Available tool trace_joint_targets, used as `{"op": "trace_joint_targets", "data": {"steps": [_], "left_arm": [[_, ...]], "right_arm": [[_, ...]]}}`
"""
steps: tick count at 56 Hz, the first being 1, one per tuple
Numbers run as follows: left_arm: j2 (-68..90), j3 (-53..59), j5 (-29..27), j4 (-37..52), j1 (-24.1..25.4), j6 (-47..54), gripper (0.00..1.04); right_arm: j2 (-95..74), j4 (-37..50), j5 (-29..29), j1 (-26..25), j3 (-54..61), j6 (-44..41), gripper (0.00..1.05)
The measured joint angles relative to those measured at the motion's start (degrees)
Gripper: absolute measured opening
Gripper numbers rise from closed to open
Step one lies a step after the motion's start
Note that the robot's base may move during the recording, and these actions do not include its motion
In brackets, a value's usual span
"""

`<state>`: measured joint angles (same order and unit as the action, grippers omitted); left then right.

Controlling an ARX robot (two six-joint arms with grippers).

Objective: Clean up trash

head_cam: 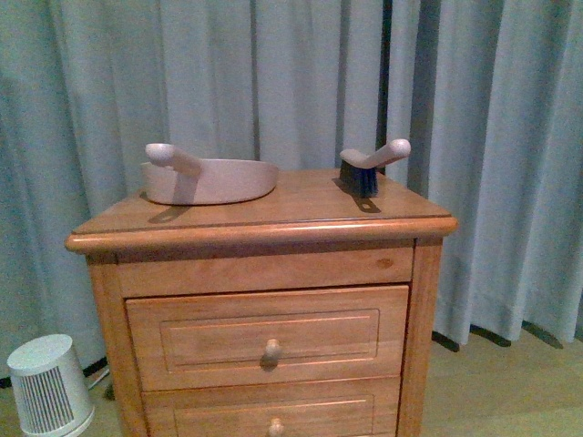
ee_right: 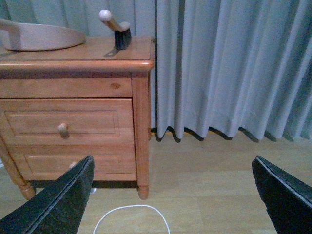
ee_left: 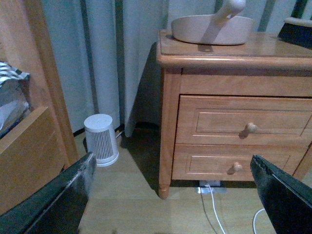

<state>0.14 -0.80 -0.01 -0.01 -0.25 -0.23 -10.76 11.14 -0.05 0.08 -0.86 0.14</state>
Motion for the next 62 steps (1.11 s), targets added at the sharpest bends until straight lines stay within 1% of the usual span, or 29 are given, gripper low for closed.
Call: {"op": "trace_joint_targets", "data": {"steps": [62], "left_arm": [[0.0, 0.0, 0.0, 0.0, 0.0, 0.0, 0.97]], "right_arm": [[0.0, 0.0, 0.0, 0.0, 0.0, 0.0, 0.98]]}}
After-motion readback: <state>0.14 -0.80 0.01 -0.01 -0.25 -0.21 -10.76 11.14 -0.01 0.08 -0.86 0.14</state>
